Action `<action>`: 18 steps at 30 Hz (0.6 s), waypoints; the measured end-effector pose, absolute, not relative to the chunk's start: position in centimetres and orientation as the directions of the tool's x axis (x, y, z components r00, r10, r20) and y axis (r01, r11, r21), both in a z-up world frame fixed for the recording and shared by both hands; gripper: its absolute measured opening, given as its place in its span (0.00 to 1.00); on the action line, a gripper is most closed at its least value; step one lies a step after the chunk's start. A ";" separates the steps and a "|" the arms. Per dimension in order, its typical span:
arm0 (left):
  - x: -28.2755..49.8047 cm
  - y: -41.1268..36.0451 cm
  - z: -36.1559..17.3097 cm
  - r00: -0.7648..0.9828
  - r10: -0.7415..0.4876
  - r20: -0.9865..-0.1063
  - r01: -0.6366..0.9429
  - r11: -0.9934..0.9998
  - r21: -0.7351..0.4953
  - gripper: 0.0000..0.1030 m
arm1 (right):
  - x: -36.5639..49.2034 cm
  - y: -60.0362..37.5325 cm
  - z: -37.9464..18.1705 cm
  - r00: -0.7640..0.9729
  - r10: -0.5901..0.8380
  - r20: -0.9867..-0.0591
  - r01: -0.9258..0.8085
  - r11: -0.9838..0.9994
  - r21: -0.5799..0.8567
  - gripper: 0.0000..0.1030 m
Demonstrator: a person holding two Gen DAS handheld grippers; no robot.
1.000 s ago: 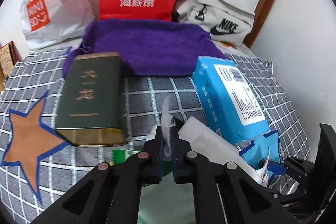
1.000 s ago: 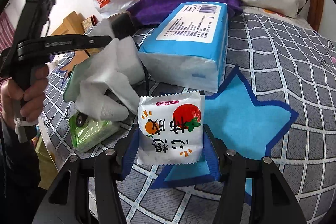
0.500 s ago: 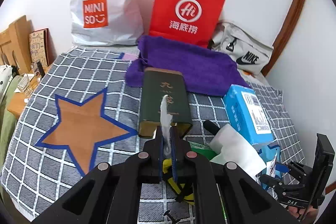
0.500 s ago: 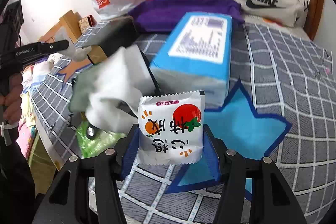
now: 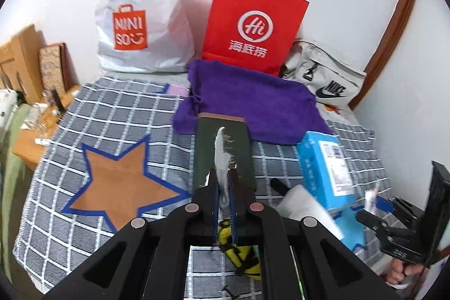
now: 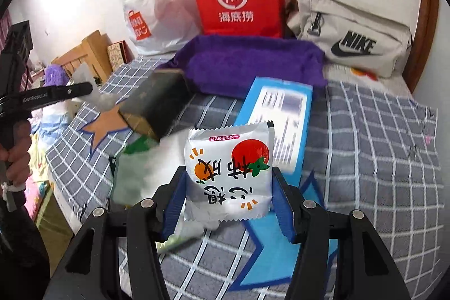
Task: Organize soft objects
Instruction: 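Carry the tissue with the left gripper while the right carries the packet to the purple towel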
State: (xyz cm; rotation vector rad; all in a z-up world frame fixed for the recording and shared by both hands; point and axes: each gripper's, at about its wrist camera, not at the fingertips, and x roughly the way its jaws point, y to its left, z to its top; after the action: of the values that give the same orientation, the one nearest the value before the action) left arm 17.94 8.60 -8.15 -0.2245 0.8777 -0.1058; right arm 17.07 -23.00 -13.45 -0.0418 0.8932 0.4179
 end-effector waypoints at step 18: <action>27.9 7.9 -6.4 0.615 -0.173 -0.769 0.000 0.976 -0.220 0.06 | 29.0 -23.5 -10.7 0.596 0.294 -0.747 -0.317 0.941 0.117 0.55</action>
State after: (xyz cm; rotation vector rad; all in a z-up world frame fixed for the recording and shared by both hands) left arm 27.86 7.92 -6.36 -0.2062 0.9045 -0.1004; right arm 29.03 -23.47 -10.72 -0.0293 0.8619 0.3544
